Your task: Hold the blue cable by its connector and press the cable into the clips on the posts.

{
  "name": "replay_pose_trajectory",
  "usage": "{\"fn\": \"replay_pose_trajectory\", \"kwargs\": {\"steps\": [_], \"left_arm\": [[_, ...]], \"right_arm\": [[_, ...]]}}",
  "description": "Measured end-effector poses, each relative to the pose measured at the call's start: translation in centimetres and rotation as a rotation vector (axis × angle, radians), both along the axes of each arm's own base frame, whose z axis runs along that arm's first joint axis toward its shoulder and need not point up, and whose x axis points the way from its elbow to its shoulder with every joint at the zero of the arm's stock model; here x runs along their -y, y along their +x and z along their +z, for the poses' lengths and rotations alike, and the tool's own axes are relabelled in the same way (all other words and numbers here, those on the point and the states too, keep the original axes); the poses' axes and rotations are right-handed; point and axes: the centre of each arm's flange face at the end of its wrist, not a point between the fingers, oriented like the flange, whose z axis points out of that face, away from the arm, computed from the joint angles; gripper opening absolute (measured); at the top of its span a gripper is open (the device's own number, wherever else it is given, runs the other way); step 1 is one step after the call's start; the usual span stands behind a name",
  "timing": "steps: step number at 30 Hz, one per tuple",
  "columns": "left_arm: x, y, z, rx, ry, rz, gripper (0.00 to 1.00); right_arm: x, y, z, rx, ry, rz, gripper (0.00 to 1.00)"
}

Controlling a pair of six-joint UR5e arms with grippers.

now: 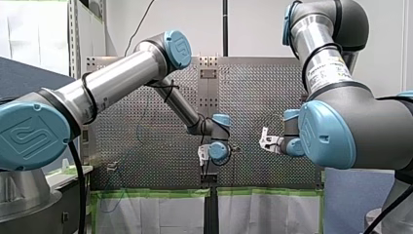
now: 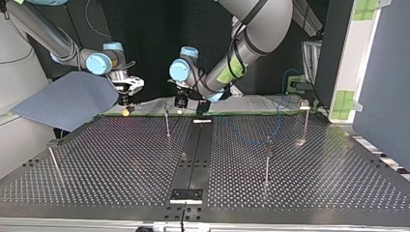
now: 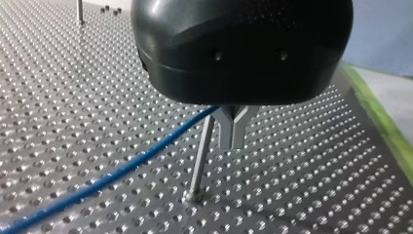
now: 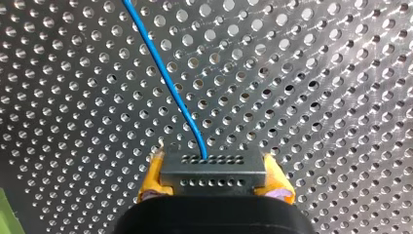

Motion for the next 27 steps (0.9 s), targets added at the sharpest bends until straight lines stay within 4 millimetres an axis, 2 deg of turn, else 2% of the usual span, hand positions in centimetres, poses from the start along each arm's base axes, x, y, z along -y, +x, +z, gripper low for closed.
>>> {"fn": "replay_pose_trajectory", "kwargs": {"steps": [9,15,19,27], "left_arm": [[-0.2,2.7,1.6,0.015,-0.021,0.004,0.00],[-0.2,3.5,0.6,-0.004,-0.014,-0.010,0.00],[-0.3,4.2,-0.4,-0.017,-0.006,-0.010,0.00],[-1.1,6.7,0.7,-0.012,-0.012,0.005,0.00]], "right_arm": [[0.9,0.0,-0.1,0.001,-0.008,-0.003,0.00],[1.7,0.2,-1.4,-0.012,0.007,-0.001,0.00],[2.5,0.3,-1.3,-0.013,0.001,-0.001,0.00],[4.0,0.7,-0.4,-0.007,-0.016,0.000,0.00]]}}
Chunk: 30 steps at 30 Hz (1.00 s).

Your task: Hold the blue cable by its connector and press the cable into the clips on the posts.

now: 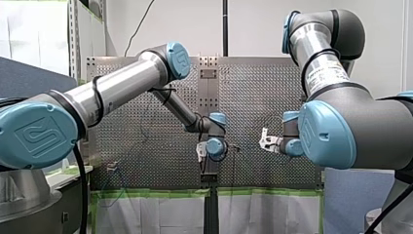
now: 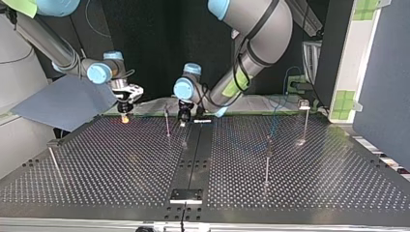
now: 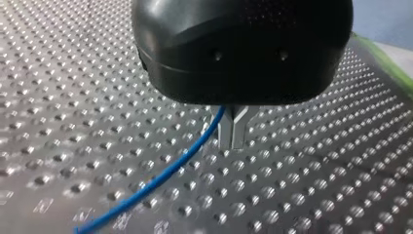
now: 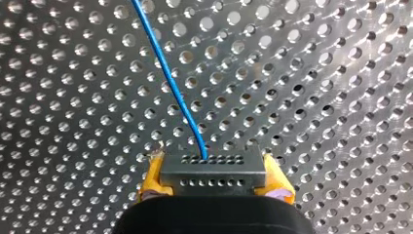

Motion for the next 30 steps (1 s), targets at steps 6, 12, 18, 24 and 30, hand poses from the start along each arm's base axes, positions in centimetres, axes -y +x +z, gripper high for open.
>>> {"fn": "replay_pose_trajectory", "kwargs": {"steps": [6,12,18,24,30], "left_arm": [[-0.5,1.1,0.7,0.004,0.000,0.005,0.00],[-0.4,1.1,0.8,0.000,0.013,0.001,0.00],[-0.4,0.8,0.7,-0.003,0.054,0.010,0.18],[-0.2,0.4,0.7,0.005,0.107,0.018,1.00],[-0.2,-0.2,0.6,0.003,0.173,0.033,1.00]], "right_arm": [[1.1,0.3,0.1,0.001,0.001,0.001,0.00],[1.7,0.3,0.0,0.004,0.000,-0.002,0.00],[2.1,0.3,0.2,0.008,-0.004,-0.002,0.00],[2.2,0.4,0.2,0.008,-0.003,0.000,0.00],[2.0,0.6,0.1,0.008,0.002,0.010,0.00]]}}
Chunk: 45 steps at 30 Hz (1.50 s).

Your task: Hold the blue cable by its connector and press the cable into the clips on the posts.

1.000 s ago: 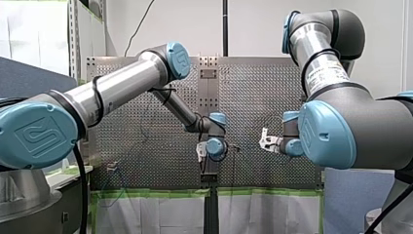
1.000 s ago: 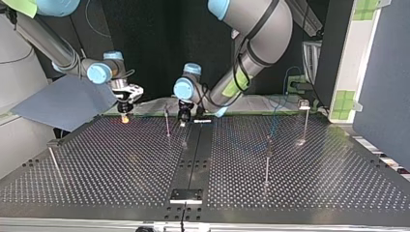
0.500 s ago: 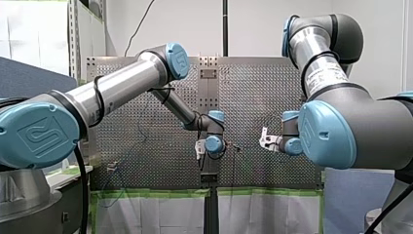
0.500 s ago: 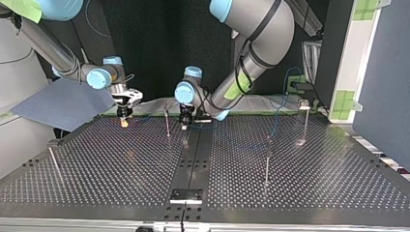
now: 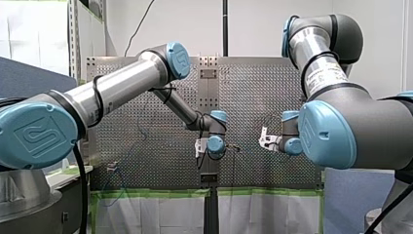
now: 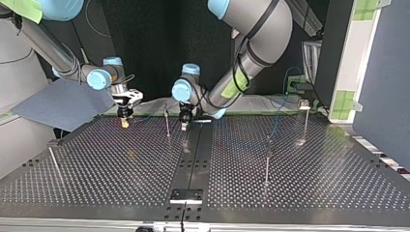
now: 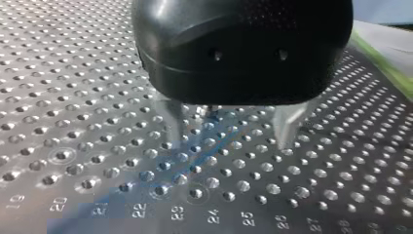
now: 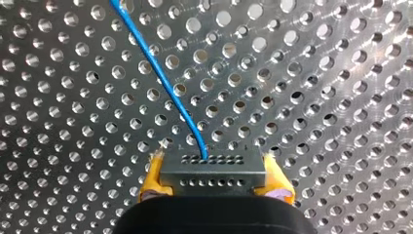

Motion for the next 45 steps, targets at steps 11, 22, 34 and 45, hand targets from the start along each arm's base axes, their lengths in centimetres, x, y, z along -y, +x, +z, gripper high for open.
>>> {"fn": "replay_pose_trajectory", "kwargs": {"steps": [11,22,34,45], "left_arm": [[0.4,-2.1,0.0,-0.062,0.112,-0.010,1.00],[2.5,-8.2,2.5,-0.125,0.147,-0.072,1.00],[4.9,-11.8,2.7,-0.116,0.142,-0.102,1.00],[5.6,-12.6,2.9,-0.103,0.107,-0.092,1.00]], "right_arm": [[-0.3,0.3,-0.1,-0.003,0.015,0.006,0.00],[-0.5,-0.1,-0.4,-0.013,0.043,0.001,0.00],[-0.5,-0.1,-0.4,-0.011,0.047,0.001,0.00],[-0.5,-0.2,-0.4,-0.009,0.048,0.000,0.00]]}}
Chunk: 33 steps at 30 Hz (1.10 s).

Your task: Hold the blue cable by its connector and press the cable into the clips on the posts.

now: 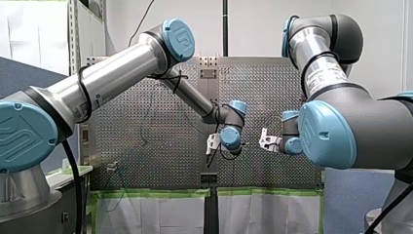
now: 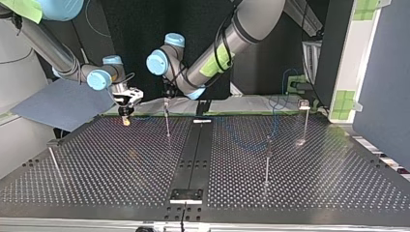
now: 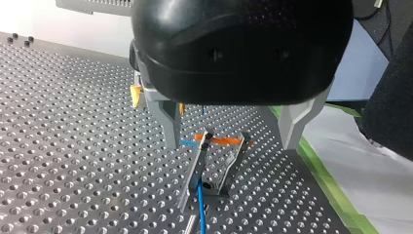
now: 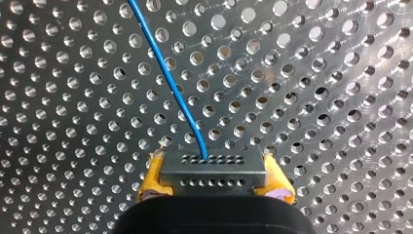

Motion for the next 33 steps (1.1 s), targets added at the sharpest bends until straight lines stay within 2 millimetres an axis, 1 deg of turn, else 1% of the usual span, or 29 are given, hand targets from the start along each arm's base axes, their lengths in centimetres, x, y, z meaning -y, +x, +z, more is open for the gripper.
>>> {"fn": "replay_pose_trajectory", "kwargs": {"steps": [19,24,30,33], "left_arm": [[0.2,-0.6,0.1,0.002,-0.020,0.025,1.00],[0.3,-1.2,0.1,0.006,-0.021,0.027,1.00],[-0.3,-2.1,-0.4,0.011,-0.025,0.025,1.00],[-0.5,-2.5,0.1,0.020,-0.038,0.024,1.00]], "right_arm": [[-0.1,-0.1,-0.1,-0.001,0.011,-0.002,0.00],[-0.1,-0.1,-0.1,-0.003,0.014,-0.001,0.00],[-0.2,-0.1,-0.2,-0.005,0.017,-0.001,0.00],[-0.2,-0.1,-0.2,-0.005,0.017,-0.001,0.00]]}}
